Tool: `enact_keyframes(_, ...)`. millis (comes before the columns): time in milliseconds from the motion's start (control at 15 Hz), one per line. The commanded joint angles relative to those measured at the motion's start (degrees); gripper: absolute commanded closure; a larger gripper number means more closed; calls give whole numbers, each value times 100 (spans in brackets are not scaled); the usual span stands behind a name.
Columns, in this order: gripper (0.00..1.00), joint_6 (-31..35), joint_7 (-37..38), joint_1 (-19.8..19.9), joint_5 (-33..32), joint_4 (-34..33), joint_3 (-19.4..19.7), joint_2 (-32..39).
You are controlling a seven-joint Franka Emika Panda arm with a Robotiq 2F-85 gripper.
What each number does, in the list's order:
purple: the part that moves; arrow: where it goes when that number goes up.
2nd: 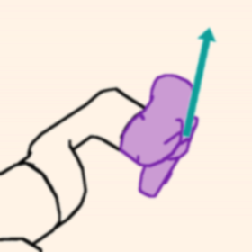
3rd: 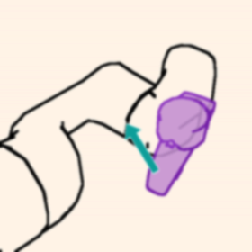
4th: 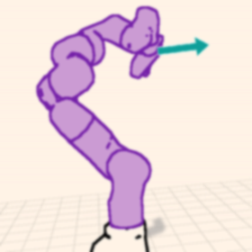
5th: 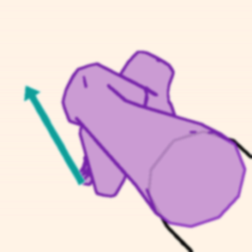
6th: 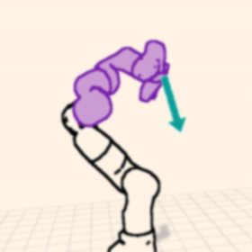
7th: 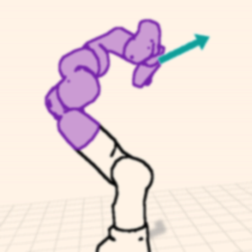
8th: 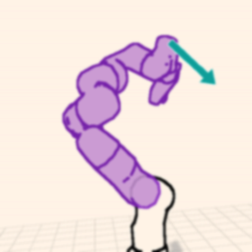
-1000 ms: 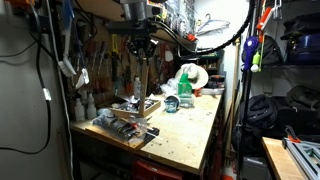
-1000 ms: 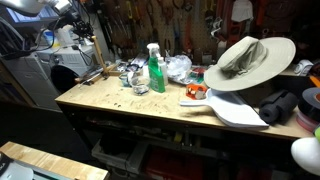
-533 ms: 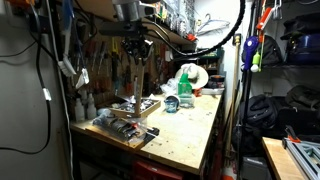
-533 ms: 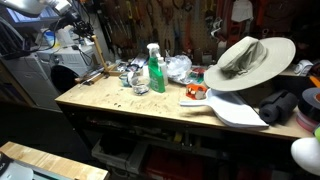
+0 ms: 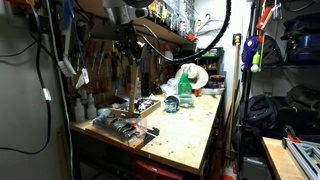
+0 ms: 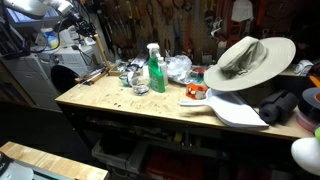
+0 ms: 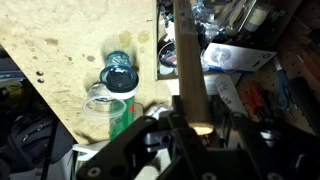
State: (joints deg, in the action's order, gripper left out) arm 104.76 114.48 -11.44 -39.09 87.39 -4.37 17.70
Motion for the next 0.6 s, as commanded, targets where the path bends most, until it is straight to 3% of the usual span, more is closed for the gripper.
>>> enact_keyframes(0, 92, -224, 231, -193, -172, -469, 136, 309)
enact_keyframes(467, 92, -345, 226, -307, -205, -819, 260, 576)
enact_keyframes(533, 84, -370, 207, -316, -203, -852, 271, 598)
